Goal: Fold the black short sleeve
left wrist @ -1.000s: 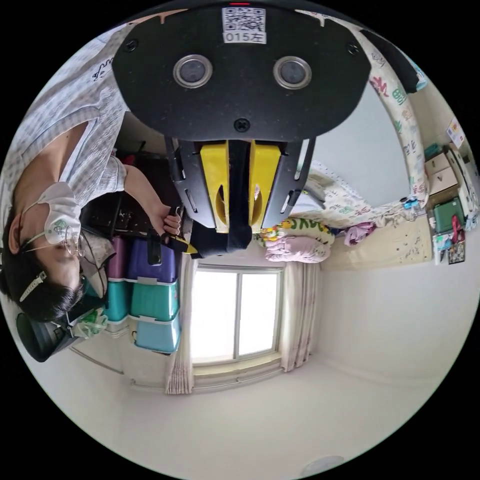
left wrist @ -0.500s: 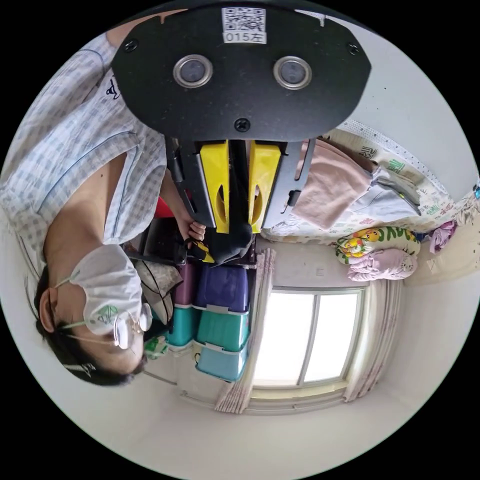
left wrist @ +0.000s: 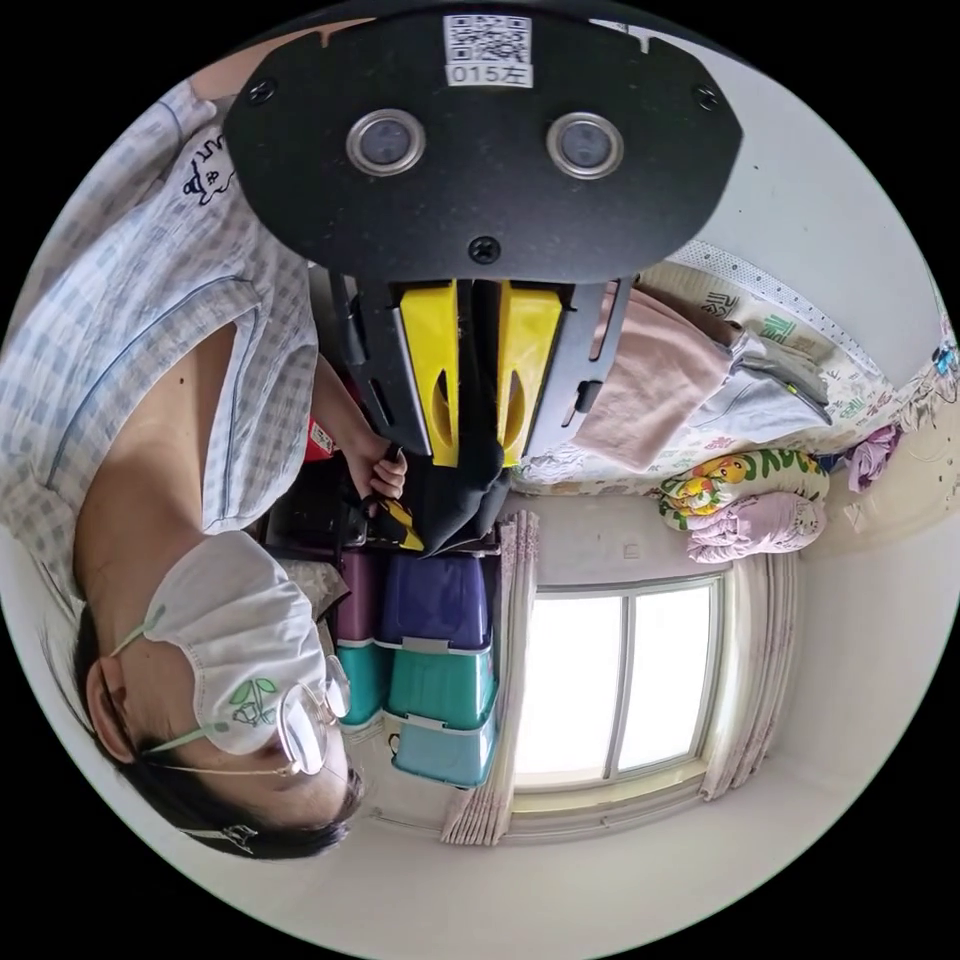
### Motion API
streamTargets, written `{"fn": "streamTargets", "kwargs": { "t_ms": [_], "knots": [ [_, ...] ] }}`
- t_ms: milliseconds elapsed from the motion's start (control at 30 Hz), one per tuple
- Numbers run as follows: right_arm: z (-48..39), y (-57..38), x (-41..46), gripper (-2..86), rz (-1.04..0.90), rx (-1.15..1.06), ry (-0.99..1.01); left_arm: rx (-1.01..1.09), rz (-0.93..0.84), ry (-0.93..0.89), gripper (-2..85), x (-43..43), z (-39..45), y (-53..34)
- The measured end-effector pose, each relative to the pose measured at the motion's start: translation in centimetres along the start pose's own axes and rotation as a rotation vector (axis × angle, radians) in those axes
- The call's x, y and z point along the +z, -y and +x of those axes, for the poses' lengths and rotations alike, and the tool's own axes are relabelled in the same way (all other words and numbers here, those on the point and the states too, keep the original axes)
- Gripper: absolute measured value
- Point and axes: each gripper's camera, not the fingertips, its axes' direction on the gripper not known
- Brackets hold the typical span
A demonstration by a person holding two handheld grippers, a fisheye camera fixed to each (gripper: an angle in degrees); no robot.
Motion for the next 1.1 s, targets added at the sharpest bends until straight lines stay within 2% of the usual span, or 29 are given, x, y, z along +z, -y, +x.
{"fn": "streamTargets", "kwargs": {
  "t_ms": [300, 467, 567, 700, 767, 833, 900, 1000, 1100],
  "knots": [
    [-0.1, 2.4, 3.9, 0.6, -0.008, 0.037, 0.007, -0.049, -0.015, 0.025, 6.0, 1.3, -4.2, 2.8],
    [1.1, 9.4, 9.0, 0.6, -0.124, 0.002, -0.088, -0.091, -0.070, 0.011, 6.1, 3.0, -9.8, 7.9],
    [4.8, 14.0, 14.4, 0.6, -0.222, 0.034, -0.163, -0.140, -0.074, 0.042, 6.1, 5.1, -15.7, 11.4],
    [13.9, 15.9, 25.9, 1.0, -0.449, 0.126, -0.347, -0.378, -0.069, 0.108, 6.2, 10.6, -28.1, 11.9],
    [18.5, 14.3, 31.4, 1.3, -0.589, 0.213, -0.425, -0.522, -0.116, 0.177, 6.1, 14.1, -33.7, 10.0],
    [22.1, 11.3, 37.4, 1.9, -0.789, 0.219, -0.587, -0.711, -0.234, 0.272, 5.5, 18.5, -39.7, 6.4],
    [22.1, 10.9, 39.4, 2.8, -0.821, 0.145, -0.652, -0.786, -0.234, 0.277, 5.1, 20.1, -42.3, 4.5],
    [20.9, 12.7, 40.8, 4.7, -0.846, 0.031, -0.675, -0.836, -0.114, 0.179, 4.8, 20.2, -45.0, 3.3],
    [22.2, 15.7, 41.5, 5.6, -0.859, 0.084, -0.628, -0.803, -0.122, 0.158, 4.6, 20.3, -47.1, 4.3]
  ]
}}
